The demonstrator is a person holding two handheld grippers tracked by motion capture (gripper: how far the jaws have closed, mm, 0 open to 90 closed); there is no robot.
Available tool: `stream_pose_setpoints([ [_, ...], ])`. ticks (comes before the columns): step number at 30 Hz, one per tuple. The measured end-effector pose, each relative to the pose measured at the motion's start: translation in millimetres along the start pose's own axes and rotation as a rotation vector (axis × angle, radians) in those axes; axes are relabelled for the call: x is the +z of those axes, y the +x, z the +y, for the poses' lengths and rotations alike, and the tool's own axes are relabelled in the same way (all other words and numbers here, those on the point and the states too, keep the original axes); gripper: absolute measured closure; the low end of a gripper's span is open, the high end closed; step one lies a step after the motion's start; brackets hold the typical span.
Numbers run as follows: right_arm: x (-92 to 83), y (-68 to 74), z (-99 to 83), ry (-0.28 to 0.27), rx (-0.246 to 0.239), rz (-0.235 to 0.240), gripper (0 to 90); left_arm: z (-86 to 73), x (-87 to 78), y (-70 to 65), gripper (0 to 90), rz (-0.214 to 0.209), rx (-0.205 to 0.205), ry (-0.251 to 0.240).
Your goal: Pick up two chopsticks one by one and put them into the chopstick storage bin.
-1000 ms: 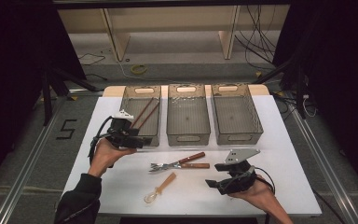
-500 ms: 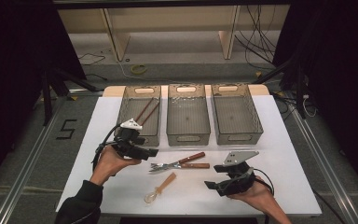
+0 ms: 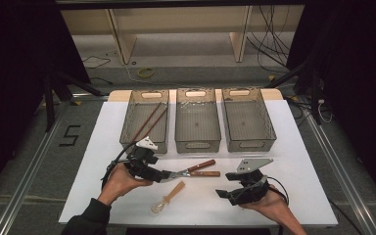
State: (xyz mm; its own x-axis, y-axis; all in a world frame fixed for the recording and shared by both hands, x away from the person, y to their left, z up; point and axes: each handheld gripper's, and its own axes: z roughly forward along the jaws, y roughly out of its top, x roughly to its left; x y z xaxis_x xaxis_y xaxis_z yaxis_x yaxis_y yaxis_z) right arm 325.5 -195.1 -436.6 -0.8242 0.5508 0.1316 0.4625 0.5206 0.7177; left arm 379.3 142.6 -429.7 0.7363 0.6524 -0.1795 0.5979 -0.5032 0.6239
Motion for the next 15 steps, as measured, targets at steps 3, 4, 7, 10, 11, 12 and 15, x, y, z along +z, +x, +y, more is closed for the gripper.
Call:
stream_pose_setpoints([
  [3, -0.3, 0.3, 0.0, -0.002, 0.000, 0.000, 32.9, -2.9, 3.9, -4.0, 21.4, 0.006, 0.008, 0.016],
  [4, -0.3, 0.2, -0.1, -0.003, 0.000, 0.000, 32.9, -3.7, 4.7, -5.1, 21.4, 0.003, 0.007, 0.019],
  [7, 0.1, 0.0, -0.7, -0.001, 0.000, 0.000, 32.9, -5.6, 7.4, -7.9, 21.4, 0.000, 0.011, 0.040],
  [10, -0.2, -0.7, -1.0, -0.001, 0.002, 0.001, 32.9, -7.4, 9.7, -11.3, 21.3, -0.006, 0.013, 0.051],
  [11, -0.4, -1.0, -1.1, -0.002, 0.001, 0.001, 32.9, -8.0, 10.4, -12.4, 21.3, -0.006, 0.013, 0.053],
  [12, -0.4, -1.1, -1.2, -0.002, 0.001, 0.000, 32.9, -8.3, 11.0, -13.1, 21.2, -0.006, 0.019, 0.059],
  [15, 0.1, -1.7, -1.7, -0.001, 0.004, 0.001, 32.9, -9.5, 13.1, -15.4, 21.6, -0.005, 0.025, 0.073],
])
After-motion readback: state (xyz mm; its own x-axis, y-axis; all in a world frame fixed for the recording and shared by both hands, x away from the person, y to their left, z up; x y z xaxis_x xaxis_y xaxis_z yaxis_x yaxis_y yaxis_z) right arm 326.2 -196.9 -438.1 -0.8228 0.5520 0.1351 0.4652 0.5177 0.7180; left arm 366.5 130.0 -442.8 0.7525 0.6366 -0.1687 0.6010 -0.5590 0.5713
